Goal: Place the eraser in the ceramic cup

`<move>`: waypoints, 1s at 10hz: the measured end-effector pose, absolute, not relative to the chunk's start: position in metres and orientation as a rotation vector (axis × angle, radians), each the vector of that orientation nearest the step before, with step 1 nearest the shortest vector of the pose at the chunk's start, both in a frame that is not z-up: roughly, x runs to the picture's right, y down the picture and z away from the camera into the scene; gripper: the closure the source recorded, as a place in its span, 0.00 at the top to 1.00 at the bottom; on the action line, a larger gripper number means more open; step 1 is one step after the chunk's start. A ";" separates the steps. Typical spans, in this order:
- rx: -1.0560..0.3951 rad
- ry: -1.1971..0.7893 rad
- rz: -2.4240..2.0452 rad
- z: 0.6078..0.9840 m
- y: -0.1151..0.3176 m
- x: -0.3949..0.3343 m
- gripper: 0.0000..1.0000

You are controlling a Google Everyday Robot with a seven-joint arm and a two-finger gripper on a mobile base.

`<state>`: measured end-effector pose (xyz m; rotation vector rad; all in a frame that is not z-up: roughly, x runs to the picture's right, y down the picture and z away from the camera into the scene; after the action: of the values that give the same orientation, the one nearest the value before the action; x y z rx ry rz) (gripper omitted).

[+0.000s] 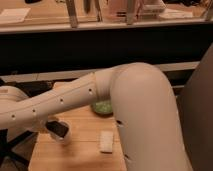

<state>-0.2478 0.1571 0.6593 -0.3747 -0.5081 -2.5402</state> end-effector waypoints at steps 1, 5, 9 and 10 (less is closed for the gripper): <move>-0.380 -0.504 -2.549 0.659 0.159 -0.249 0.01; -0.392 -0.497 -2.573 0.659 0.161 -0.254 0.01; -0.404 -0.490 -2.584 0.659 0.162 -0.254 0.03; -0.404 -0.492 -2.584 0.659 0.162 -0.254 0.09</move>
<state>-0.2540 0.1617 0.6591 -0.4035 -0.4918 -2.5843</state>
